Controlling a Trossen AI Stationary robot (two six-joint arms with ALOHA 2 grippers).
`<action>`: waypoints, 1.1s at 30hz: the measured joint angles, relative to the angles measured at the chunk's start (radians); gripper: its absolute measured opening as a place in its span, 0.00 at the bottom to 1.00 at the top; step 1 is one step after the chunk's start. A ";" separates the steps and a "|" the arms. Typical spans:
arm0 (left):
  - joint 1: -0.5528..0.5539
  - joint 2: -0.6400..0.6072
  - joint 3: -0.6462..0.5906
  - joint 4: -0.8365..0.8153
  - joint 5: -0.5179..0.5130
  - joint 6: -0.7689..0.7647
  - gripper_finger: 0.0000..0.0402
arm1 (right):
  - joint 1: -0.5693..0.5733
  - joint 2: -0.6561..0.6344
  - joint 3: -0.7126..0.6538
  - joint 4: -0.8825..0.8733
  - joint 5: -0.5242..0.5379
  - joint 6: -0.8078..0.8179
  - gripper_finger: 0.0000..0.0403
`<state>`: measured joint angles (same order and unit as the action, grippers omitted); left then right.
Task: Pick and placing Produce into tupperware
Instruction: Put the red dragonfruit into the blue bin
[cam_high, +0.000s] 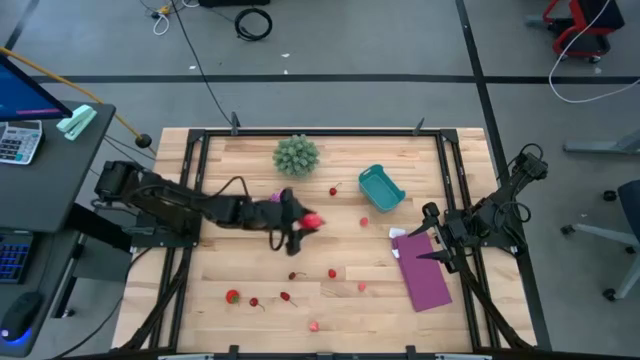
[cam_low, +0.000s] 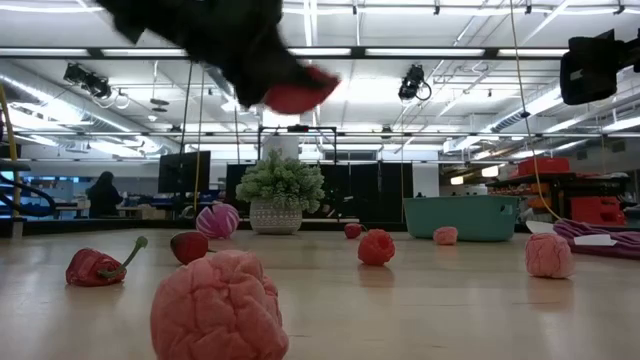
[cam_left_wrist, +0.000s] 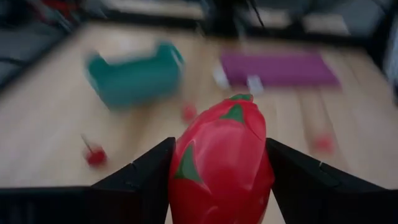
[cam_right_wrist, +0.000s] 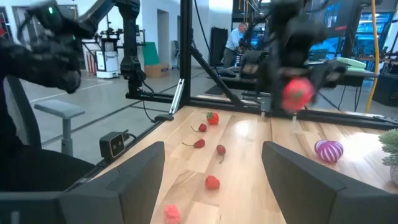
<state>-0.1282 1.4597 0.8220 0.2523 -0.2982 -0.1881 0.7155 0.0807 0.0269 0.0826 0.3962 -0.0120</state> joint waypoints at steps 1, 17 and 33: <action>0.017 0.000 0.032 0.000 -0.016 -0.008 0.59 | 0.000 0.000 0.000 0.000 0.000 -0.003 0.69; 0.231 0.580 0.642 0.070 0.142 0.044 0.61 | 0.000 0.000 0.000 0.132 0.041 -0.096 0.69; 0.296 0.947 0.964 -0.017 0.211 -0.011 0.61 | 0.000 0.000 0.000 0.132 0.041 -0.093 0.69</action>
<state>0.1673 2.4065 1.7863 0.2353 -0.0875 -0.1986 0.7155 0.0803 0.0273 0.2149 0.4374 -0.1051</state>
